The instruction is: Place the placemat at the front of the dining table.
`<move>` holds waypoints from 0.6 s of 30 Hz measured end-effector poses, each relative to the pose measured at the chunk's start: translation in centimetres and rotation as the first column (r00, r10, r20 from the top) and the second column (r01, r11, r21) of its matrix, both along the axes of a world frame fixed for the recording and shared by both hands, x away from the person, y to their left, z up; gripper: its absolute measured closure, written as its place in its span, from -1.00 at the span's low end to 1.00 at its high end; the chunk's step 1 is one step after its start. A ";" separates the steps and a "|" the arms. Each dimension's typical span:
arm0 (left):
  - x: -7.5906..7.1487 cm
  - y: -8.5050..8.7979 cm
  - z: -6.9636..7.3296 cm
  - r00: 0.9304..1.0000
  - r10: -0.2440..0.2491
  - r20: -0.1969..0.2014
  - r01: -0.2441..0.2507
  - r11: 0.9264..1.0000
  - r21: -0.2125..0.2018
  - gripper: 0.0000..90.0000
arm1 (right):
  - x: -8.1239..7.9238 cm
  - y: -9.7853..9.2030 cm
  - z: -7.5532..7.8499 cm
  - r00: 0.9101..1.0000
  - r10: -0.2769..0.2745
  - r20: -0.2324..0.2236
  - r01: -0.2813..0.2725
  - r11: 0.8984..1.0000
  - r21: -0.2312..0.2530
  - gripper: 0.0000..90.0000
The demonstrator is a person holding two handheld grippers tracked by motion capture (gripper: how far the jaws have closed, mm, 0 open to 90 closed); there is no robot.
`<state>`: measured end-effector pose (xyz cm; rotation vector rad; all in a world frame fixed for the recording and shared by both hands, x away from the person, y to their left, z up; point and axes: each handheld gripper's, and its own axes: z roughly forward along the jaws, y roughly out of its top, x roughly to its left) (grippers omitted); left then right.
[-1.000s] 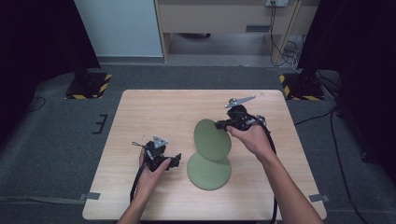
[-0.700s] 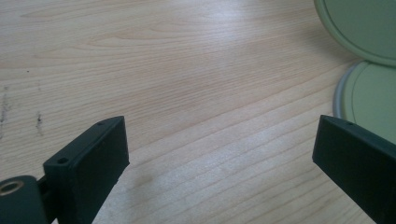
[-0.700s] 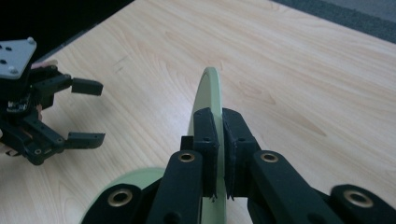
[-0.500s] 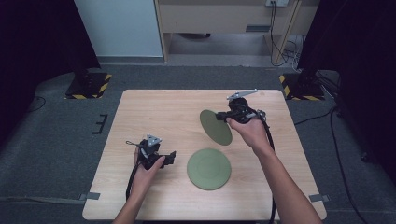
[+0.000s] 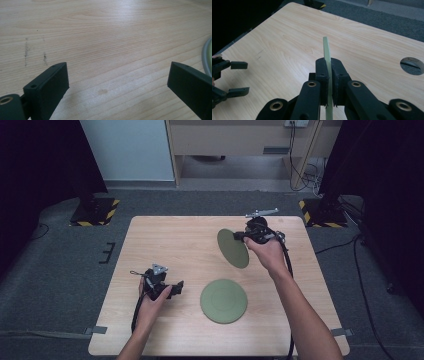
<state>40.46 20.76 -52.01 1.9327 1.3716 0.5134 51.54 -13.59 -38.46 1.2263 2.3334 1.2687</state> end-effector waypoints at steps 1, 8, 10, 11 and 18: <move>0.1 0.1 0.0 1.000 0.003 -0.003 -0.003 1.000 0.000 -0.94 | 0.2 0.0 0.1 1.000 -0.003 0.002 0.003 1.000 0.002 0.91; 0.6 1.5 -0.3 0.998 0.053 -0.015 -0.053 0.999 0.004 -0.93 | 1.6 0.5 1.2 1.000 -0.011 0.007 0.011 1.000 0.009 0.91; 0.8 2.1 -0.4 0.997 0.070 -0.020 -0.070 0.998 0.001 -0.93 | 2.0 0.6 1.4 1.000 -0.015 0.009 0.015 1.000 0.009 0.90; 0.8 2.3 -0.4 0.997 0.078 -0.023 -0.078 0.997 0.001 -0.93 | 2.3 0.6 1.5 1.000 -0.018 0.010 0.017 1.000 0.009 0.91; 1.4 3.3 -0.8 0.994 0.102 -0.036 -0.101 0.995 0.014 -0.93 | 3.4 0.8 1.9 0.999 -0.039 0.012 0.039 0.999 0.017 0.91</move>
